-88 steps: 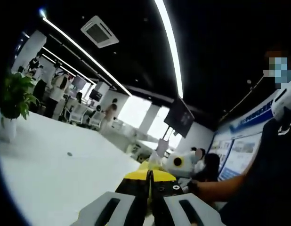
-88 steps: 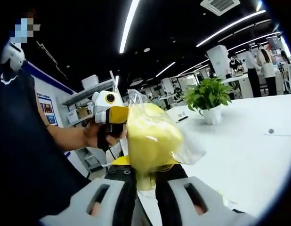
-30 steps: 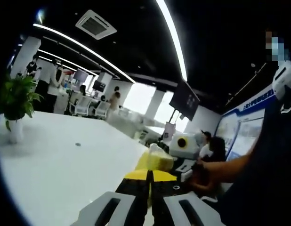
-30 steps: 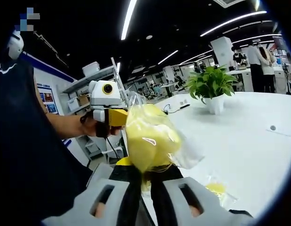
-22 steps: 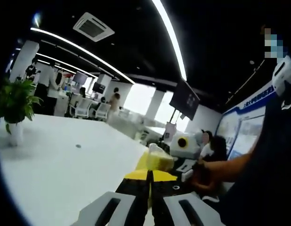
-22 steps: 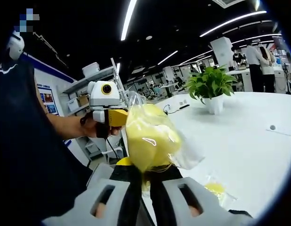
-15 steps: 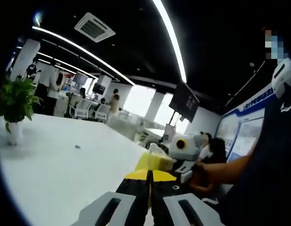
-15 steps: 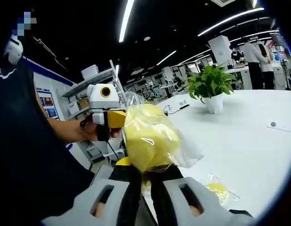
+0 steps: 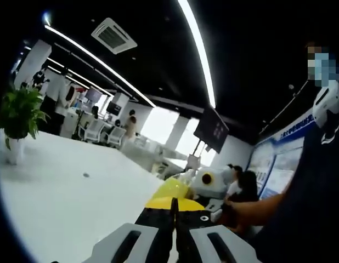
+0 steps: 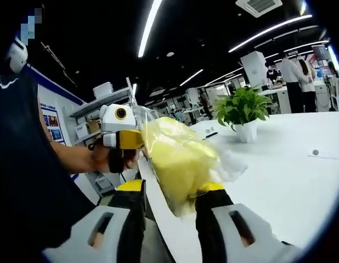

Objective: Compare the silicone blocks by pressing each to a similar depth, holding the contact briefly, and releasing to observe deformation and rebound differences across the visible hardness samples.

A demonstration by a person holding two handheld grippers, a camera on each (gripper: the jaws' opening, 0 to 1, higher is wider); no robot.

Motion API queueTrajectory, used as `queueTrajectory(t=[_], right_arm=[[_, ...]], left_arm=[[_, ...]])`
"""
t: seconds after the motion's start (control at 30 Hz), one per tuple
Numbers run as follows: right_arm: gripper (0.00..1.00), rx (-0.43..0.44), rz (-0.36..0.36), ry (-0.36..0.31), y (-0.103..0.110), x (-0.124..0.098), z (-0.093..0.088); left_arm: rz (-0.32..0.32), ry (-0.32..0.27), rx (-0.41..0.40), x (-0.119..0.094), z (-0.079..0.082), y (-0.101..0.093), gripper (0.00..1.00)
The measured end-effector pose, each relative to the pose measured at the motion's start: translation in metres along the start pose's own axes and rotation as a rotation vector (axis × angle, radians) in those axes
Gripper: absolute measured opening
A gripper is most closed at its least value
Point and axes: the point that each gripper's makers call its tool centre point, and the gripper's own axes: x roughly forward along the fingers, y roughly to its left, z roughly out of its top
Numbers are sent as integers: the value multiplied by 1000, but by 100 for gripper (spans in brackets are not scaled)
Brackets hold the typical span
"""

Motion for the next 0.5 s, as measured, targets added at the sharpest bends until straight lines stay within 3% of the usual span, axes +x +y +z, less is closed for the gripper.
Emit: queueTrajectory(t=[0.07,0.2,0.43,0.5], right_arm=[[41,-9,-28,-1,-4,-1,0],[67,-25,-86,-9,-14,-6,-3],[96,-24,-195,-37,-37,-21,0],[96,-16,-217,-38,-42,-25,0]], left_arm=[[0,-19,-13,-1,4,1,0],[13,-23,-16,-3,5,4,0],[42,-34,-40,-7,9,11,0],[44,-38,-42,-6,12,12,0]])
